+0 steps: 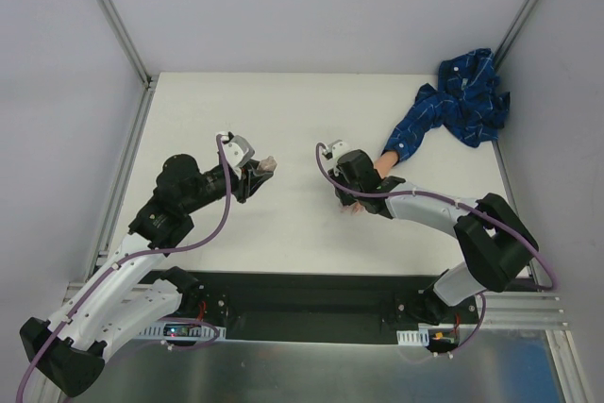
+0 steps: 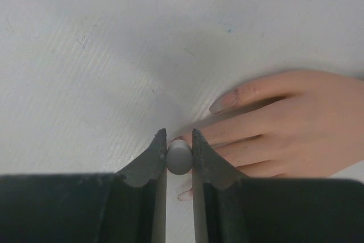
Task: Paint the nails
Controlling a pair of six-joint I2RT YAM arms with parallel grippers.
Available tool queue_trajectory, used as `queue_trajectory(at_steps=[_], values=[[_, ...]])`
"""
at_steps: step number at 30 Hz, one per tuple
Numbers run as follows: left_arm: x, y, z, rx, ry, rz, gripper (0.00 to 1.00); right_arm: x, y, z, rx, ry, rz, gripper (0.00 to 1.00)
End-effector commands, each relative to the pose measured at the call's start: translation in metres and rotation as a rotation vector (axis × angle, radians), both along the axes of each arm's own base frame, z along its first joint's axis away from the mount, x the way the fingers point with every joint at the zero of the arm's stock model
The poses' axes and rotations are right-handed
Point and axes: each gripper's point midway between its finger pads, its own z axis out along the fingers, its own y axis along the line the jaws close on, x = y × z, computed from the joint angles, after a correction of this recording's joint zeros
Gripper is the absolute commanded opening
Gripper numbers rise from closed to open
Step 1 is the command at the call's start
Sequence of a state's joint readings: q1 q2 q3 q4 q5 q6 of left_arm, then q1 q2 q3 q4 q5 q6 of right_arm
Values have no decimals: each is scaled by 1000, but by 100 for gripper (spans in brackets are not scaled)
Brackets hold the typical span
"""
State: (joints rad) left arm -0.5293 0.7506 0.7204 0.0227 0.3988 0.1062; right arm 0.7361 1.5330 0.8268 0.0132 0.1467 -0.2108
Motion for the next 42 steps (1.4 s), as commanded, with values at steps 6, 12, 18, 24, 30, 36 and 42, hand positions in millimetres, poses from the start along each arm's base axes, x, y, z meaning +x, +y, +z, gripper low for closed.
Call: queue_trajectory(at_steps=[6, 12, 18, 24, 30, 36, 42], values=[[2, -2, 12, -22, -54, -7, 0, 11, 10, 10, 26, -22, 1, 0], [2, -1, 13, -21, -57, -6, 0, 9, 11, 7, 32, -9, 3, 0], [2, -2, 12, -22, -54, -10, 0, 8, 11, 8, 39, -8, 3, 0], [2, -2, 13, -24, -54, -12, 0, 17, 5, 14, 32, -41, -33, 0], [1, -3, 13, -23, -52, -15, 0, 16, 6, 13, 34, -35, -29, 0], [2, -3, 11, -22, -50, -13, 0, 10, 10, 9, 54, -7, -9, 0], [2, -4, 12, -23, -47, -19, 0, 5, 14, 6, 66, 14, 11, 0]])
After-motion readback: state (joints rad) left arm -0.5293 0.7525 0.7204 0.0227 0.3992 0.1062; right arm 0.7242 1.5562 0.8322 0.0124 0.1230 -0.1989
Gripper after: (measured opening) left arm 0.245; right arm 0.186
